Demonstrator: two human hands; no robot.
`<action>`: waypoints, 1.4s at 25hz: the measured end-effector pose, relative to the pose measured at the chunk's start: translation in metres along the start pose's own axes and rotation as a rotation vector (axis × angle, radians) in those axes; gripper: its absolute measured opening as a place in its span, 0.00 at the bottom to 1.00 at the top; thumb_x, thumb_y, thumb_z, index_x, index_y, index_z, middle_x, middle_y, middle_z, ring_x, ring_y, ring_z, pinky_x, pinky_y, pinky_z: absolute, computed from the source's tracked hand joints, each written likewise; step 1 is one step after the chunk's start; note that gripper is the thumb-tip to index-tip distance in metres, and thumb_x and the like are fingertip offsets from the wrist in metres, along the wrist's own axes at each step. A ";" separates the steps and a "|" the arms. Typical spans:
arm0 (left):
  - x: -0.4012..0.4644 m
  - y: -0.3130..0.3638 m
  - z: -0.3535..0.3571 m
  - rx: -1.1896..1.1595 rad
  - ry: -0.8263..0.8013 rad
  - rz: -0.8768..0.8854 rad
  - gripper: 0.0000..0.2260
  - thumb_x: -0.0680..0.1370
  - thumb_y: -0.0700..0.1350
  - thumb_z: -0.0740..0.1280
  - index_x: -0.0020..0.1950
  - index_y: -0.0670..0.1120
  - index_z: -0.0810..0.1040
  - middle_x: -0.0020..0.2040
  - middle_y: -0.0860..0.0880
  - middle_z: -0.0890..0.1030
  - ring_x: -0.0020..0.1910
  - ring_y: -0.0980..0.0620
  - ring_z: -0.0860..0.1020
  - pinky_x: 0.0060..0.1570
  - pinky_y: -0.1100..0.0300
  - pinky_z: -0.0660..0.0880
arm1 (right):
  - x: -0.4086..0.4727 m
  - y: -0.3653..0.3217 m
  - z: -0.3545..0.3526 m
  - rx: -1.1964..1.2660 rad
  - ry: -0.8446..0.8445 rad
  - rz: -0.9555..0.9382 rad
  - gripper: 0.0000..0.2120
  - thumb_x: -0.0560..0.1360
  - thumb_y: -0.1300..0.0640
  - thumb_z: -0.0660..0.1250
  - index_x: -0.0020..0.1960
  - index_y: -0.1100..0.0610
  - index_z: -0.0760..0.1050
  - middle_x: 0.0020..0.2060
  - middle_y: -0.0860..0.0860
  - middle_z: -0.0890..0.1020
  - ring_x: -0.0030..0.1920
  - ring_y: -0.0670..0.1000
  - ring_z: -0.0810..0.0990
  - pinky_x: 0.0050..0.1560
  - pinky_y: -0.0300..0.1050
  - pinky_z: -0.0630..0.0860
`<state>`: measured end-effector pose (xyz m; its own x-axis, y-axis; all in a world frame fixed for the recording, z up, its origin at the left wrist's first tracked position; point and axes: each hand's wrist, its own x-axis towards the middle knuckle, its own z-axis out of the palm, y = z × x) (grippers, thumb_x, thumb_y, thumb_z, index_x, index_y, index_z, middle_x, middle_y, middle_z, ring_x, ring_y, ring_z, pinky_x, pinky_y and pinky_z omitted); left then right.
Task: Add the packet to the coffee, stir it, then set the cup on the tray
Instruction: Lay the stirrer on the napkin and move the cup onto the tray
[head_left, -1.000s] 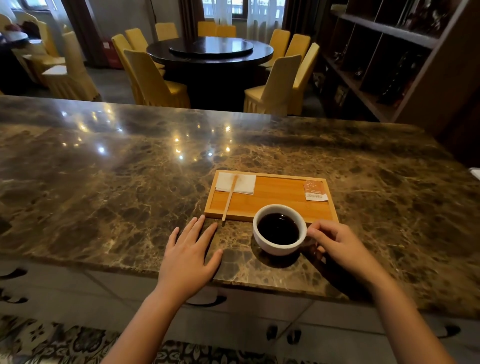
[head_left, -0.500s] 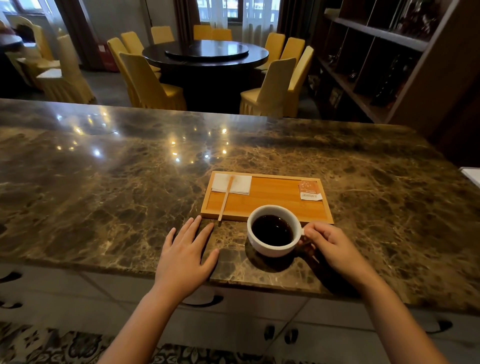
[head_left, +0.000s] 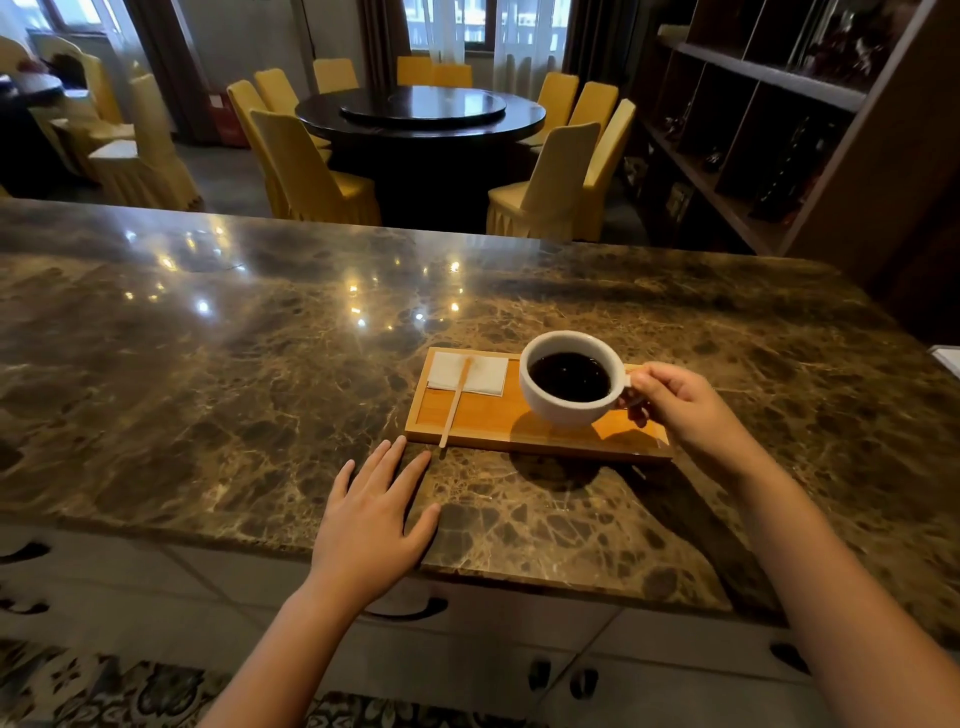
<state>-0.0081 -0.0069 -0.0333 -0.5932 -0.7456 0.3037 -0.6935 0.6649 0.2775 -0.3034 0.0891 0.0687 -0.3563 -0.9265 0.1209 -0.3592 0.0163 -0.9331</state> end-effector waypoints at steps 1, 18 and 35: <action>0.000 0.000 0.000 -0.001 0.002 -0.001 0.27 0.74 0.62 0.50 0.71 0.53 0.63 0.73 0.47 0.62 0.71 0.54 0.52 0.69 0.47 0.50 | 0.006 0.000 -0.001 -0.001 0.002 0.009 0.13 0.80 0.62 0.56 0.40 0.57 0.76 0.34 0.51 0.79 0.33 0.45 0.74 0.36 0.40 0.72; 0.000 0.000 0.000 -0.006 0.011 -0.001 0.27 0.75 0.62 0.51 0.70 0.52 0.64 0.72 0.47 0.62 0.71 0.53 0.54 0.69 0.47 0.51 | 0.050 0.021 0.003 -0.050 -0.052 0.120 0.13 0.80 0.61 0.55 0.42 0.58 0.76 0.37 0.53 0.79 0.37 0.51 0.75 0.40 0.43 0.74; 0.000 0.001 -0.001 -0.004 0.005 0.002 0.27 0.75 0.62 0.51 0.70 0.52 0.64 0.72 0.47 0.63 0.71 0.53 0.54 0.68 0.45 0.52 | 0.047 0.027 0.007 -0.146 0.065 0.189 0.11 0.80 0.57 0.58 0.42 0.53 0.76 0.39 0.54 0.81 0.39 0.52 0.79 0.40 0.43 0.77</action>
<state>-0.0079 -0.0060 -0.0322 -0.5923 -0.7442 0.3088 -0.6908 0.6663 0.2809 -0.3239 0.0434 0.0472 -0.4822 -0.8757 -0.0249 -0.3999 0.2453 -0.8831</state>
